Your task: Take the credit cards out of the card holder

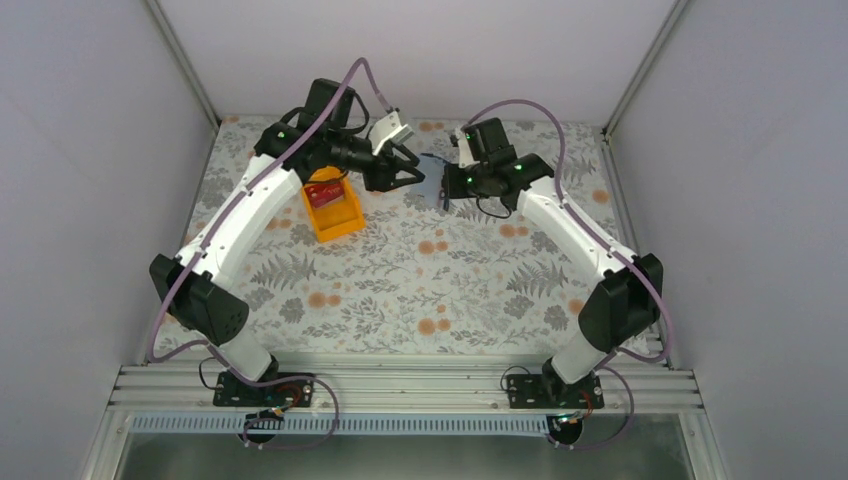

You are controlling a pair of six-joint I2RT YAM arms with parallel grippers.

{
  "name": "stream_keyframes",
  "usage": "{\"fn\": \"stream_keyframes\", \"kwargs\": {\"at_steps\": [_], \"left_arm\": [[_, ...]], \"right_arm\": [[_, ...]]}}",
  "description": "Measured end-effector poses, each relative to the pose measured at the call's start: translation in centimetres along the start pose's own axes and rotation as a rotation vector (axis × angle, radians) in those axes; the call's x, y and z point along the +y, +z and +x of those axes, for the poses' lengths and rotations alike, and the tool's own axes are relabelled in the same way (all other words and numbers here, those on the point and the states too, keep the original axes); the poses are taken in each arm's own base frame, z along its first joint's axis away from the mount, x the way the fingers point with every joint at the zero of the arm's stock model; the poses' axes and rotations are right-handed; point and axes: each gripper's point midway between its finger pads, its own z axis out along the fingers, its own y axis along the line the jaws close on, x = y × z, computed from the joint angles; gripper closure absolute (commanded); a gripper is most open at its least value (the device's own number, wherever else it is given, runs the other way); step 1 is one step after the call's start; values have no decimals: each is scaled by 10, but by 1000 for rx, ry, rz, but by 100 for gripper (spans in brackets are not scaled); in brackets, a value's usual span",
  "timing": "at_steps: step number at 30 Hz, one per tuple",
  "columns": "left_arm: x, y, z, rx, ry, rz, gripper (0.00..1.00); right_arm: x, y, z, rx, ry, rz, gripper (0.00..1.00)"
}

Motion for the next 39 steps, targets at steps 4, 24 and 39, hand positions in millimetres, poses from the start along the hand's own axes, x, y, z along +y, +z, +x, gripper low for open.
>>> {"fn": "stream_keyframes", "kwargs": {"at_steps": [4, 24, 39], "left_arm": [[-8, 7, 7, -5, -39, 67, 63], [71, 8, 74, 45, -386, -56, 71], [178, -49, 140, 106, -516, -428, 71]], "right_arm": [[27, 0, 2, 18, 5, -125, 96], [93, -39, -12, 12, 34, -589, 96], [77, -30, -5, 20, 32, -488, 96]]}}
